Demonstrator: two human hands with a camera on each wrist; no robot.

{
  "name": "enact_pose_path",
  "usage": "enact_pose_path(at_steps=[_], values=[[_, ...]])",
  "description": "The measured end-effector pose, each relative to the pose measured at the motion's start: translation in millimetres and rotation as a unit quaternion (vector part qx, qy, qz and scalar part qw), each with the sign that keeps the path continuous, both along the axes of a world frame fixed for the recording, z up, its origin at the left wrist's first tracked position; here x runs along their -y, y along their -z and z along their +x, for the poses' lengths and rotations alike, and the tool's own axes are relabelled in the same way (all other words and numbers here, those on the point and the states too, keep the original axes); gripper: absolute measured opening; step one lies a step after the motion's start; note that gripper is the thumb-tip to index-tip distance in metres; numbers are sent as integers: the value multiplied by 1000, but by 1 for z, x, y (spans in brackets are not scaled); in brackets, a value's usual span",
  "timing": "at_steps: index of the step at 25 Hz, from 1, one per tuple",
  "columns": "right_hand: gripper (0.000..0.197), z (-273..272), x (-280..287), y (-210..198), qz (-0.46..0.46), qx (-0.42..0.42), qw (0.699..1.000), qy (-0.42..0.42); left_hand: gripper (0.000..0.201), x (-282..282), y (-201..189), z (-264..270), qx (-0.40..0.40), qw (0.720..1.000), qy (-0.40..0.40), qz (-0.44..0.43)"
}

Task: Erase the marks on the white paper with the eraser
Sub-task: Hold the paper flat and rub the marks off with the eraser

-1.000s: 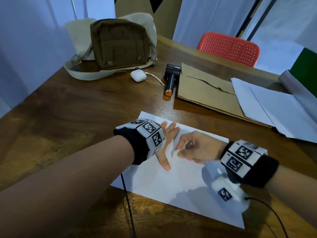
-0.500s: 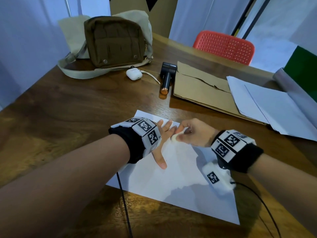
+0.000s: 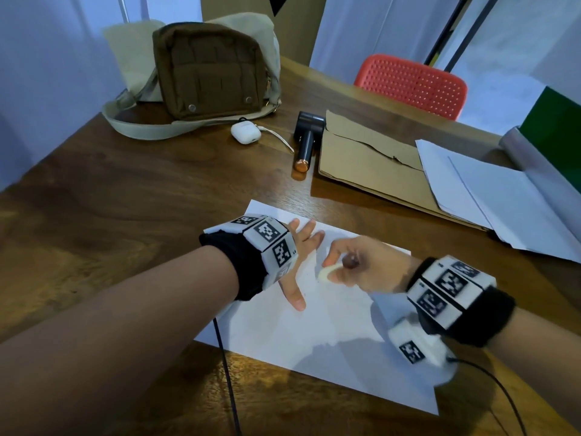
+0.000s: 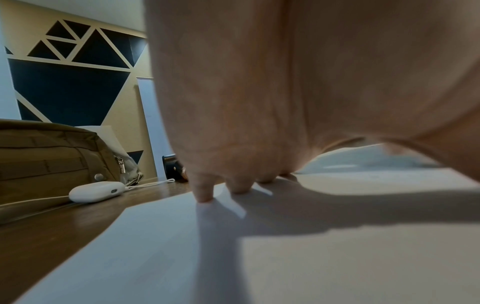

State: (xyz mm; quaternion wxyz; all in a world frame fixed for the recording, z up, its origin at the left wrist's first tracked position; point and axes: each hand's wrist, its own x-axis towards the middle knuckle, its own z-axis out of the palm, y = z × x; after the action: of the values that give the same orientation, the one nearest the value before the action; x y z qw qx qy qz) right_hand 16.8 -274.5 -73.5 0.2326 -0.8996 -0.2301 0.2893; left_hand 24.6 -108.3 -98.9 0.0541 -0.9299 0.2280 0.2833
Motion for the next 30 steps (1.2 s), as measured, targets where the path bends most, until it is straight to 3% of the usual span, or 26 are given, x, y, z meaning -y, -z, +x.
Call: enact_pose_path(at_steps=[2,3,5,7,9,12,16,21,26,28,30], values=[[9,-16,6,-1,-36,-71,996,-44,135,-2,7,3,-8,1000,-5,8],[9,-15,6,-2,-52,-67,995,-58,135,-2,9,3,-9,1000,-5,9],[9,3,-3,-2,-63,27,997,-44,134,-2,7,3,-12,1000,-7,0],[7,13,-13,-6,-48,67,996,20,134,-1,8,4,-13,1000,-9,-22],[6,6,-13,-1,-12,37,999,34,137,-2,11,6,-9,1000,-3,-14],[4,-19,-11,1,-39,-22,999,-22,135,-5,16,8,-6,1000,0,6],[3,2,-20,-1,-29,102,993,52,136,-5,18,11,-3,999,1,-34],[6,-15,-15,5,-33,38,999,-9,137,-5,17,7,2,1000,1,-14],[2,7,-20,-1,4,82,995,59,134,-4,12,6,-3,999,-8,-32],[5,-5,-10,4,20,41,999,16,135,-4,13,6,-3,1000,-9,-18],[6,-16,-3,2,-20,-22,999,-35,135,-3,14,7,-5,1000,-9,2]])
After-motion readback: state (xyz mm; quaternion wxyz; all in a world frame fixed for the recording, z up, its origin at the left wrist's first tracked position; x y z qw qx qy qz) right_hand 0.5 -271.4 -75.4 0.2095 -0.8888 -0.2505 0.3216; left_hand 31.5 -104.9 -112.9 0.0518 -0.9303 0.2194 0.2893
